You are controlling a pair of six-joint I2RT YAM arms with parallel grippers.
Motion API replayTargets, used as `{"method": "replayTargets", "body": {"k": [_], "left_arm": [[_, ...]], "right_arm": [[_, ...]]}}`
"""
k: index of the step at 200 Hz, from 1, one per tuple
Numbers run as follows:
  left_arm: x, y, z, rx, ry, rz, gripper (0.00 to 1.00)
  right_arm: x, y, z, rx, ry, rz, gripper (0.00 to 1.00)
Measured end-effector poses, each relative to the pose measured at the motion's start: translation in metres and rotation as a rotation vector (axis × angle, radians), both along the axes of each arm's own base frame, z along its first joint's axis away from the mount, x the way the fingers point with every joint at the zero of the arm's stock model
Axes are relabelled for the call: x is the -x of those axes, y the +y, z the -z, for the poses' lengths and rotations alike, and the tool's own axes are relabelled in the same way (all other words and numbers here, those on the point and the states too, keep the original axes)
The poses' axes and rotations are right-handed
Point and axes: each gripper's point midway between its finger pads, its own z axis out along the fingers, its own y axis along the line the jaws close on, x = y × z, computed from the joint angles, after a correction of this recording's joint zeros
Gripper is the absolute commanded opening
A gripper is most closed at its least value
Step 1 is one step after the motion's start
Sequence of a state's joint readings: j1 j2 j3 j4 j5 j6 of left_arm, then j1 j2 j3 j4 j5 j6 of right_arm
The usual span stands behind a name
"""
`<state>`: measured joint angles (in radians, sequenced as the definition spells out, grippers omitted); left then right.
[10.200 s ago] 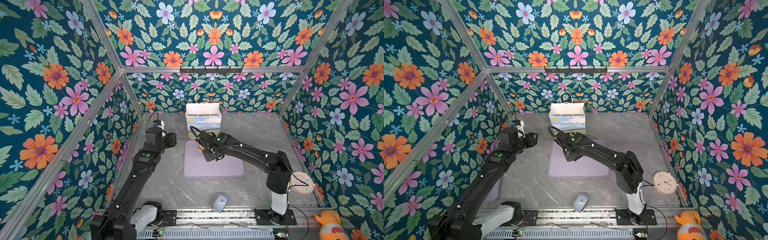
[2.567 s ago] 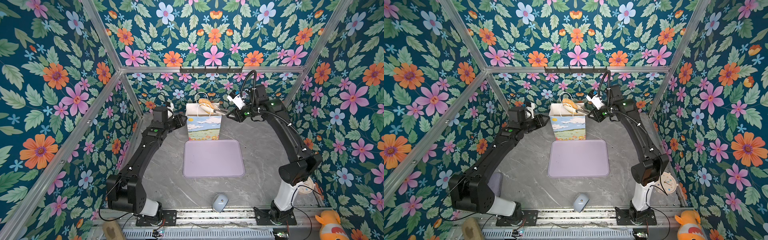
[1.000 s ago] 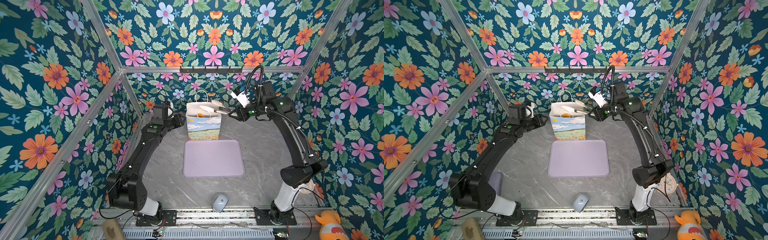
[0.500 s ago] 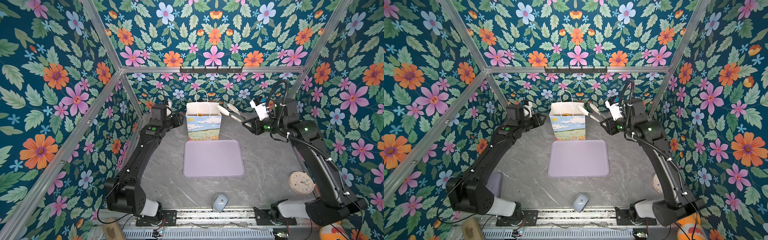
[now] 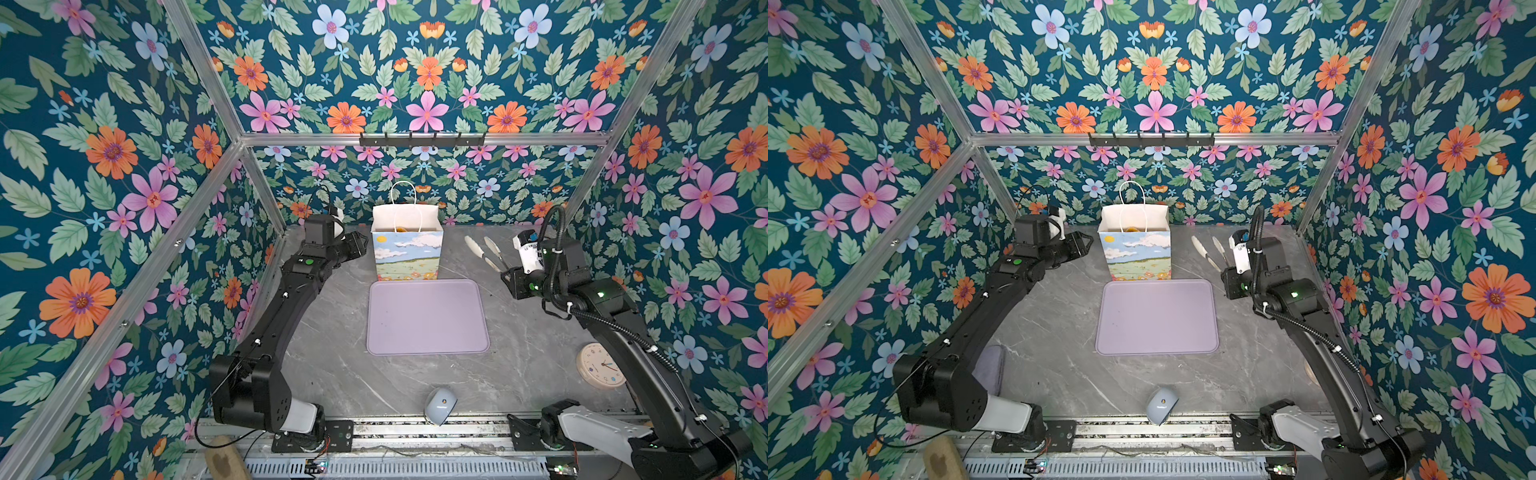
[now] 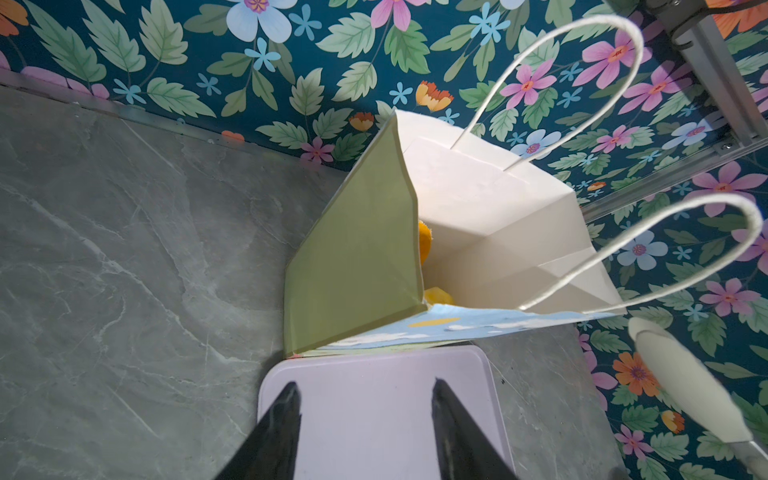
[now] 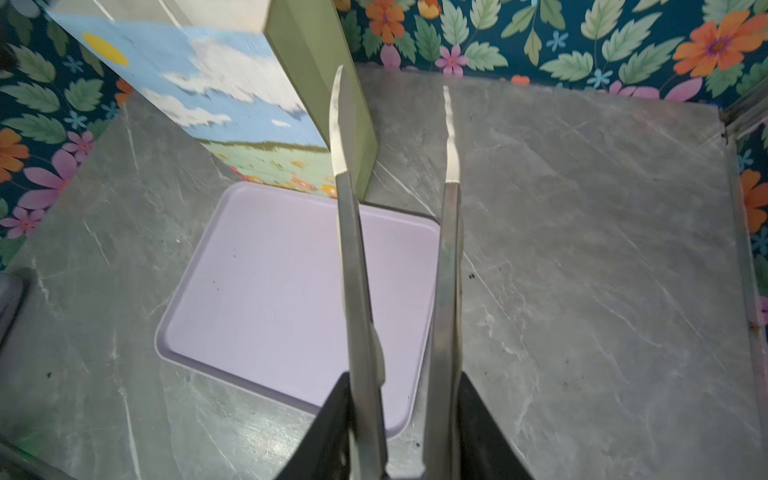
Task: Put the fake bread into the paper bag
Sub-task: 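Lower the tongs onto the table beside the tray with right gripper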
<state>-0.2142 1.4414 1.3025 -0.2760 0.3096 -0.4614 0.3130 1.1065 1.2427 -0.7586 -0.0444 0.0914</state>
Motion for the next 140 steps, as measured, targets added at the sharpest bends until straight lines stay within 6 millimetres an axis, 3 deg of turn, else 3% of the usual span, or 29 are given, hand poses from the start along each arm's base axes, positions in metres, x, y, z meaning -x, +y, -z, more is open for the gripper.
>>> {"method": "replayTargets", "body": {"k": [71, 110, 140], "left_arm": [[-0.005, 0.001, 0.003, 0.001, 0.002, -0.002, 0.52], [-0.005, 0.003, 0.008, -0.003, 0.011, -0.005, 0.52], [-0.003, 0.003, 0.009, -0.008, 0.01, -0.002, 0.52]], "right_arm": [[-0.024, -0.017, 0.086, 0.112, 0.173, 0.123, 0.37], [-0.032, -0.036, 0.106, 0.137, 0.225, 0.207, 0.37], [-0.038, -0.037, 0.12, 0.145, 0.253, 0.228, 0.37]]}}
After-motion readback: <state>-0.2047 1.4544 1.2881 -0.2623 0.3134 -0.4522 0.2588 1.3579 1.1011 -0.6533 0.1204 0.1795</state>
